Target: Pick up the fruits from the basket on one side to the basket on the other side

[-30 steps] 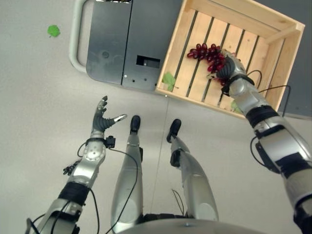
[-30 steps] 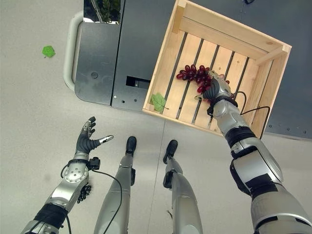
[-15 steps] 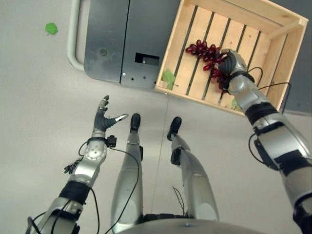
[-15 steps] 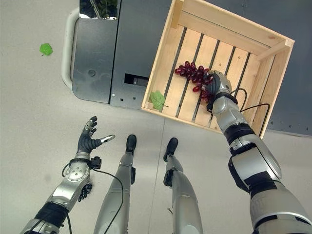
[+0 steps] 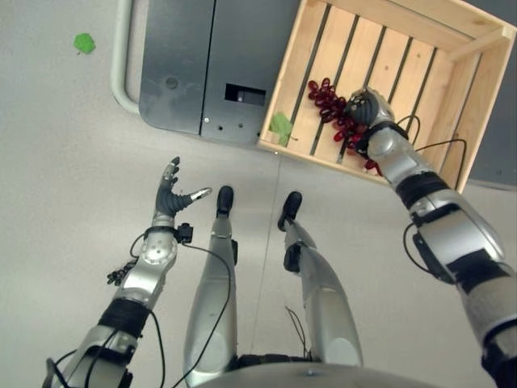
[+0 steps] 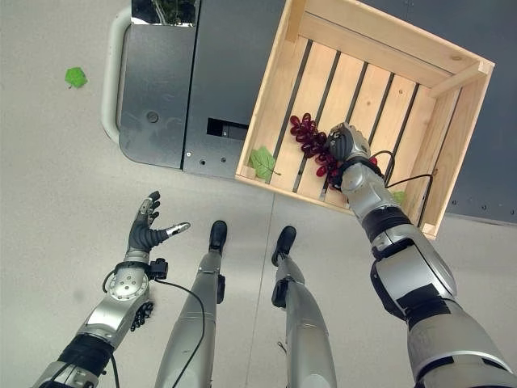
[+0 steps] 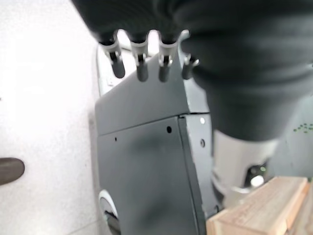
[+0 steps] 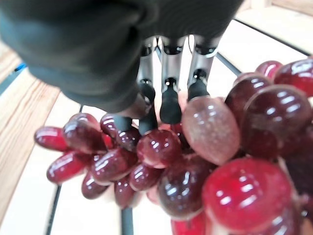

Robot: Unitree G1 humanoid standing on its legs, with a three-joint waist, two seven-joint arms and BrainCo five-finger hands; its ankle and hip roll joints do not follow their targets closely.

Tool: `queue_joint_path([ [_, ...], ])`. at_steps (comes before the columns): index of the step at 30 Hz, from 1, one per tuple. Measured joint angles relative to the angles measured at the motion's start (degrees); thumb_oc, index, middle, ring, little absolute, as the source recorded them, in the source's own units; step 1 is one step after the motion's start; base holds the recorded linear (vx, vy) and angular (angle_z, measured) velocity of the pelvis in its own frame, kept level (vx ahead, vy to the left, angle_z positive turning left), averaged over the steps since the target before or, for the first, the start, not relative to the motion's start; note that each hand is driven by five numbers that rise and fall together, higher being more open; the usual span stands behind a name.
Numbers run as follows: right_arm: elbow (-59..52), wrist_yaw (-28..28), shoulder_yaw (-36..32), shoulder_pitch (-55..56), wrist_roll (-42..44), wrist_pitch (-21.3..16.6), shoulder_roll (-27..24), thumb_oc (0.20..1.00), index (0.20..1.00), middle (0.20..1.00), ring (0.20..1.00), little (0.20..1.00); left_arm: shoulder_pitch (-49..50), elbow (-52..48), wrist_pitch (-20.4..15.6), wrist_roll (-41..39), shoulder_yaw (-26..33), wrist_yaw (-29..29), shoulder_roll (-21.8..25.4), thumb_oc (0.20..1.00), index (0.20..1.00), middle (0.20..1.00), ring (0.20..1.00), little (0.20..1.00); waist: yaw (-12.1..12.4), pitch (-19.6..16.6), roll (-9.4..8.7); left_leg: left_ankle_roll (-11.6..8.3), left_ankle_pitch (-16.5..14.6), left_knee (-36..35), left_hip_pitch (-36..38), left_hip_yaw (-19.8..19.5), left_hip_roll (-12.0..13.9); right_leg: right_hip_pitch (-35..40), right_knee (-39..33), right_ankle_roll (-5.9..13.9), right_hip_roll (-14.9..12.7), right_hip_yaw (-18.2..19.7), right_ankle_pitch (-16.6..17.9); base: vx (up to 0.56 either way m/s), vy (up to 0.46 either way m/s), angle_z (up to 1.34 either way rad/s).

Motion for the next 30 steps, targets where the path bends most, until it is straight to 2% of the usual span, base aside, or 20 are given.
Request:
queue_joint_path([
  [4,-3.01,2.78,-1.66,2.30,10.91,-1.41,-1.06,0.200,0.200,0.200,0.200,0.200,-0.01,0.00,0.00,-0.20,0.29,-0.40,0.02,1.000,1.000,1.000,1.000,1.000,-0.08,0.00,0.00,0.00,0.00,0.03,0.00,-0.01,0.07,0.01,0.07,0.00,0.00,-0.01,0.00,0.00,0.000,0.00],
  [7,-4.77,6.26,-2.24,3.60,22.26,-2.51,-1.78,0.200,0.200,0.200,0.200,0.200,-0.10,-0.03,0.00,-1.80,0.34,-1.04,0.02,1.000,1.000,1.000,1.000,1.000,-0.14,0.00,0.00,-0.01,0.00,0.12,0.01,-0.06,0.13,0.00,0.33,-0.06,0.01,-0.10,-0.06,0.00,-0.004,0.01],
  [8,-6.30,9.01,-2.30,4.99,28.98,-3.39,-1.92,0.200,0.200,0.200,0.200,0.200,-0.11,-0.02,-0.01,-2.09,0.35,-1.68,0.02,1.000,1.000,1.000,1.000,1.000,-0.13,0.00,0.00,-0.03,0.01,0.15,0.01,-0.12,0.13,0.00,0.47,-0.10,0.01,-0.13,-0.10,0.00,0.000,0.00],
  [10,-8.91,11.62,-2.02,6.77,34.70,-3.67,-1.87,0.200,0.200,0.200,0.200,0.200,-0.10,-0.03,-0.02,-2.33,0.35,-2.48,0.01,1.000,1.000,1.000,1.000,1.000,-0.07,0.00,0.00,-0.03,0.01,0.16,0.01,-0.12,0.21,0.00,0.47,-0.12,0.01,-0.15,-0.14,0.00,0.000,0.00],
  [11,-14.51,14.67,-2.12,10.56,41.96,-3.97,-2.61,0.200,0.200,0.200,0.200,0.200,-0.09,-0.10,-0.11,-2.34,0.37,-3.27,0.03,1.000,1.000,1.000,1.000,1.000,-0.01,0.00,-0.01,-0.03,0.01,0.15,0.01,-0.23,0.21,0.00,0.59,-0.11,-0.01,-0.17,-0.16,0.01,-0.023,0.03],
  [12,-16.46,15.95,-2.35,11.97,44.32,-4.27,-2.72,0.200,0.200,0.200,0.200,0.200,-0.09,-0.10,-0.13,-2.34,0.38,-3.58,0.04,1.000,1.000,1.000,1.000,1.000,-0.03,0.00,-0.01,-0.03,0.01,0.15,0.01,-0.31,0.22,0.01,0.69,-0.08,-0.03,-0.20,-0.25,0.01,-0.020,0.06],
  [13,-19.55,19.24,-2.67,15.39,51.29,-4.75,-2.50,0.200,0.200,0.200,0.200,0.200,-0.09,-0.10,-0.30,-2.34,0.43,-4.52,0.02,1.000,1.000,1.000,1.000,1.000,0.00,0.00,0.00,-0.03,0.01,0.14,0.01,-0.43,0.15,0.03,0.80,-0.04,-0.11,-0.28,-0.44,0.01,-0.012,0.04],
  [17,-21.07,24.74,-5.54,18.64,62.78,-5.24,-1.15,0.200,0.200,0.200,0.200,0.200,-0.14,-0.06,-0.80,-2.35,0.59,-5.66,0.00,1.000,1.000,1.000,1.000,1.000,0.01,0.00,0.00,-0.01,0.03,0.12,0.33,-0.53,0.14,0.36,1.02,0.02,-0.20,-0.37,-0.57,0.00,-0.005,0.01],
  [23,-22.55,27.43,-12.00,23.88,71.94,-7.17,5.25,0.200,0.200,0.200,0.200,0.200,-0.25,0.99,-1.40,-2.36,3.34,-6.56,-0.03,1.000,1.000,1.000,1.000,1.000,0.05,0.12,0.26,0.04,0.06,-0.05,1.84,-0.67,-0.33,1.01,2.88,0.07,-0.85,-0.44,-1.58,0.01,-0.002,0.02],
  [30,-23.22,27.55,-13.58,26.78,76.05,-8.43,7.43,0.200,0.200,0.200,0.200,0.200,-0.24,0.99,-1.67,-2.35,3.82,-6.70,-0.05,1.000,1.000,1.000,1.000,1.000,0.12,0.03,1.38,0.28,0.26,-1.63,5.53,-1.21,-0.79,4.10,3.44,0.50,-1.58,-1.00,-2.64,0.00,-0.019,0.07],
])
